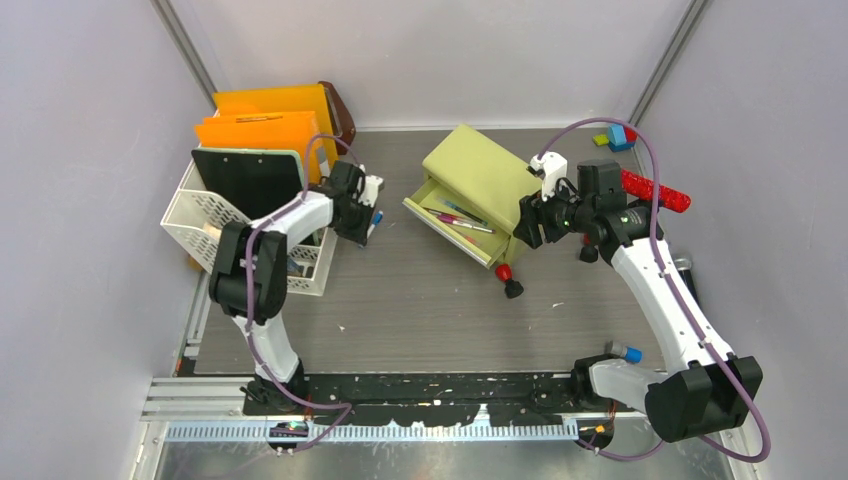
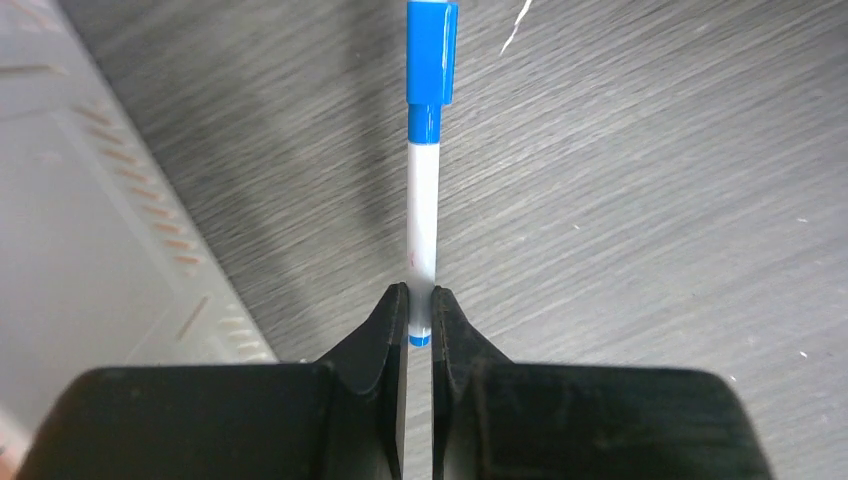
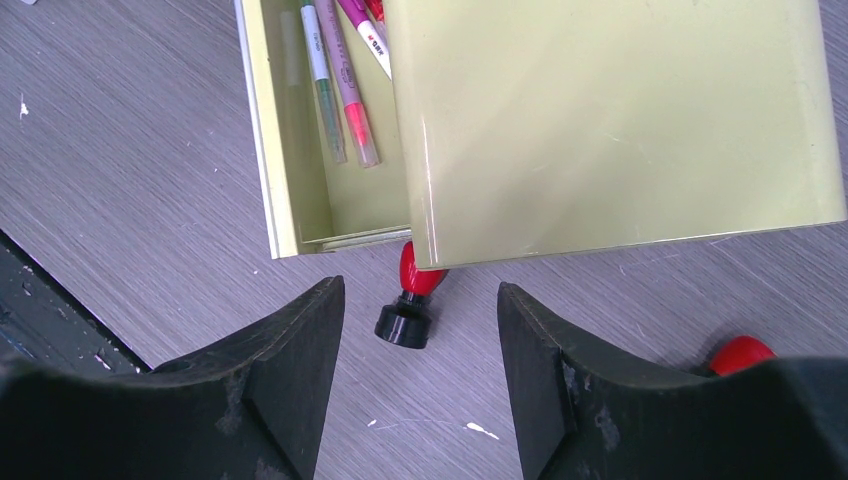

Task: Organize the desk
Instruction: Pick up the stationery from the center of the board, then place the stationery in the drawer.

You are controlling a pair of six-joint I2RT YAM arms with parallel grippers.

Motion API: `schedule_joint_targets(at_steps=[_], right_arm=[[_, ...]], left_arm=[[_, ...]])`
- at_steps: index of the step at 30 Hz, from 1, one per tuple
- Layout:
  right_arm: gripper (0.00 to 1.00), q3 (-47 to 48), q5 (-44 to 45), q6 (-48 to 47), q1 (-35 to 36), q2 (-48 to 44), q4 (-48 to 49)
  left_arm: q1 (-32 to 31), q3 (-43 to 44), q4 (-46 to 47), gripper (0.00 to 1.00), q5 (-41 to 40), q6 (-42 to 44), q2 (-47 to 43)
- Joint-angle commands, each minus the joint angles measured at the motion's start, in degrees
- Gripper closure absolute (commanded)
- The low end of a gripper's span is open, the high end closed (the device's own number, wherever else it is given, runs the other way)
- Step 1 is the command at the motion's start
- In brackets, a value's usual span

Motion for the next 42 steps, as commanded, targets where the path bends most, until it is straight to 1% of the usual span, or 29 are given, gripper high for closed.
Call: schedule_joint_targets(at_steps=[1, 4, 7, 10, 13, 15, 17, 21, 26, 29, 32, 35, 37, 38, 39, 42], right_arm=[[0.37, -0.1, -0.9, -0.1, -0.3, -0.1, 1.5], [0.37, 0.0, -1.0, -0.1, -0.3, -0.1, 1.5], [0.37, 0.0, -1.0, -0.1, -0.3, -0.4, 1.5], [0.37, 0.1, -1.0, -0.1, -0.3, -0.6, 1.5], [0.37, 0.2, -0.8, 0.1, -0.3, -0.8, 1.5], [0.37, 0.2, -0.8, 0.2, -0.3, -1.1, 1.6], [0.36, 0.2, -0.5, 0.3, -0.3, -1.4, 1.6], [0.37, 0.2, 0.2, 0.4, -0.5, -1.9, 1.6], [0.37, 0.0, 0.3, 0.5, -1.1, -2.4, 1.6], [0.37, 0.1, 0.4, 0.4, -1.3, -2.4, 1.6], [0.37, 0.2, 0.3, 0.4, -1.3, -2.2, 1.6], [0.37, 0.1, 0.3, 0.4, -1.4, -2.2, 1.6], [0.37, 0.1, 0.4, 0.4, -1.4, -2.1, 1.6], [0.36, 0.1, 0.3, 0.4, -1.4, -2.1, 1.6], [0.36, 0.1, 0.3, 0.4, -1.5, -2.0, 1.5], [0.37, 0.0, -0.1, 0.2, -1.6, -2.1, 1.5]], left_arm=[[0.7, 3.1, -0.8, 1.00, 4.7, 3.8, -10.7], [0.2, 6.3, -2.4, 1.00, 6.7, 6.9, -14.4], [-1.9, 10.6, -5.5, 1.00, 7.3, 12.9, -15.8], [-6.9, 15.8, -11.1, 1.00, 7.2, 21.6, -15.1], [-13.8, 20.0, -15.3, 1.00, 3.1, 30.7, -13.6], [-18.4, 20.9, -15.1, 1.00, -0.2, 37.5, -13.0], [-22.3, 20.5, -13.4, 1.00, -3.7, 42.6, -12.3], [-27.8, 21.0, -10.7, 1.00, -6.8, 49.3, -9.0], [-29.9, 21.8, -8.2, 1.00, -10.7, 54.1, -5.4], [-30.1, 20.4, -5.1, 0.99, -12.1, 56.1, -4.9], [-30.2, 18.3, -0.9, 0.91, -14.2, 58.2, -5.1], [-30.2, 18.0, 1.2, 0.76, -15.5, 58.1, -4.9], [-30.2, 18.1, 2.0, 0.69, -15.7, 57.6, -5.0], [-30.2, 18.0, 2.4, 0.62, -15.8, 57.5, -5.2], [-30.2, 17.9, 2.8, 0.58, -15.9, 57.3, -5.3], [-30.2, 17.4, 4.7, 0.48, -17.6, 56.2, -6.1]])
